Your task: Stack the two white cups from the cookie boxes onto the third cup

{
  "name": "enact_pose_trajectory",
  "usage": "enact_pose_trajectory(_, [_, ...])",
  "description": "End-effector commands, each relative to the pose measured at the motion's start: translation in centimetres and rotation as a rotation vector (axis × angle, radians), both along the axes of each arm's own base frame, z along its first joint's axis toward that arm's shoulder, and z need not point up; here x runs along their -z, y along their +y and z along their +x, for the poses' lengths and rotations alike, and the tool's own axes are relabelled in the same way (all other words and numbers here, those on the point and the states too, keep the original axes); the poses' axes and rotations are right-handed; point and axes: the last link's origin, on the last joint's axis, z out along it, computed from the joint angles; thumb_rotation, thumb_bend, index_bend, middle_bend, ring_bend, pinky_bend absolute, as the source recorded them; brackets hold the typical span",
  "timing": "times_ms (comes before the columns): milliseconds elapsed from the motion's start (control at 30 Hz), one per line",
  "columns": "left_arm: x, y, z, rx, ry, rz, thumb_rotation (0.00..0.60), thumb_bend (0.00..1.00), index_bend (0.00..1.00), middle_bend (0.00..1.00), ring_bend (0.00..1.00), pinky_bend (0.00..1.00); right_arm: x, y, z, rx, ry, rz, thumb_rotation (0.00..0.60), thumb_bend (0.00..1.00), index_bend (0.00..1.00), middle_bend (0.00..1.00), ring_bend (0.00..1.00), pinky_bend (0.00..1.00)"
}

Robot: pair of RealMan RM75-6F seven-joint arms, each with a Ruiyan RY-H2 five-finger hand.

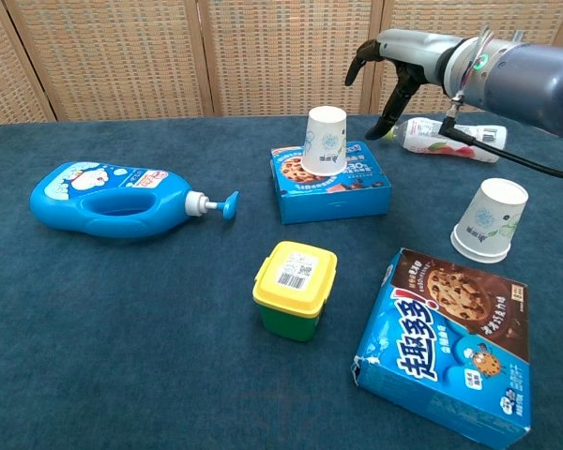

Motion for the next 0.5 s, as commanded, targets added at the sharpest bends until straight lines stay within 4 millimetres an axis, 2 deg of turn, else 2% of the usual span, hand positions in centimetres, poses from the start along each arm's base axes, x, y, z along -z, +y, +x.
enact_pose_trajectory(33, [0.0,0.0,0.0,0.001,-0.003,0.002,0.600,0.25,0.00,0.00,0.00,0.00,0.3,-0.2,0.5,-0.005,-0.005,0.005,0.600,0.13,0.28,0.00,0.00,0.00])
enact_pose_trajectory(500, [-0.3,0.2,-0.3,-0.012,-0.002,0.013,0.600,0.25,0.00,0.00,0.00,0.00,2.1,-1.7,2.6,-0.021,0.007,0.027,0.600,0.13,0.28,0.01,0.00,0.00])
